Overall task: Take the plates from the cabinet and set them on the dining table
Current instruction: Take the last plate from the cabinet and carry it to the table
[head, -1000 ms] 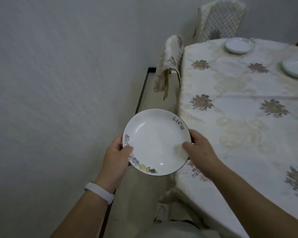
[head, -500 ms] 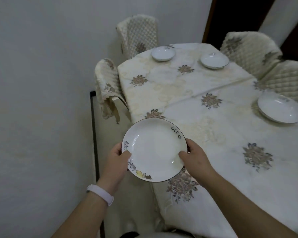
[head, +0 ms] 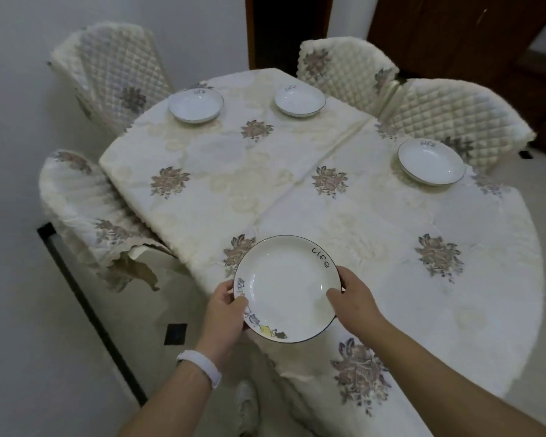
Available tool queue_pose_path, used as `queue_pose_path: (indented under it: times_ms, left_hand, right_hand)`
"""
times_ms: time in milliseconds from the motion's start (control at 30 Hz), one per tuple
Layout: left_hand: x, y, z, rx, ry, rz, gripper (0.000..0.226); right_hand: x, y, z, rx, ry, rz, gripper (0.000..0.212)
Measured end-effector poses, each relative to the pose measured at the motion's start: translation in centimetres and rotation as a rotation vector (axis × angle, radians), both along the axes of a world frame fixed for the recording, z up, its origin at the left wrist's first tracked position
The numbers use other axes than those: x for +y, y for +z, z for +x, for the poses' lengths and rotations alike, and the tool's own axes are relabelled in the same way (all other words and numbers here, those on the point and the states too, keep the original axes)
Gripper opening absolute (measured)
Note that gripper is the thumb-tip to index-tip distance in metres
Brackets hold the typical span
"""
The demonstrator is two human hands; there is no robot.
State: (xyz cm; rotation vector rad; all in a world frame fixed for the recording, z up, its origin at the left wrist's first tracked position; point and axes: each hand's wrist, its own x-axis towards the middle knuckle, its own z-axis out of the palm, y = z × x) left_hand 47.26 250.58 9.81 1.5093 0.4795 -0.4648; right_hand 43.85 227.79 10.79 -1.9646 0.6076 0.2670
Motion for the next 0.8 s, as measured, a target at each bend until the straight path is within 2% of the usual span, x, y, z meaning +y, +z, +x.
queue_pose_path:
  times_ms: [367,600,667,800]
  left_hand:
    - [-2.1,-6.3,7.4,0.060,-0.359,0.041,0.048]
    - [-3.3,-7.0,7.8,0.017,-0.536,0.143,0.049]
    - [-3.2,-7.0,7.7,0.039,-0.561,0.140,0.047]
    - [-2.7,-6.4,7.8,0.114,-0.482,0.052,0.044]
  right_hand:
    - [0.1,-7.0,0.8,0.112,-0.343,-0.066,0.043]
    - [-0.2,-8.3,-0.2,0.138,-0.431,-0.056,0.044]
    - [-0.3,-8.4,-0.4,0.156,-0.421,-0.056,0.045]
    - [-0.3,-8.1,-0.6,0.183,-0.395,-0.069,0.044]
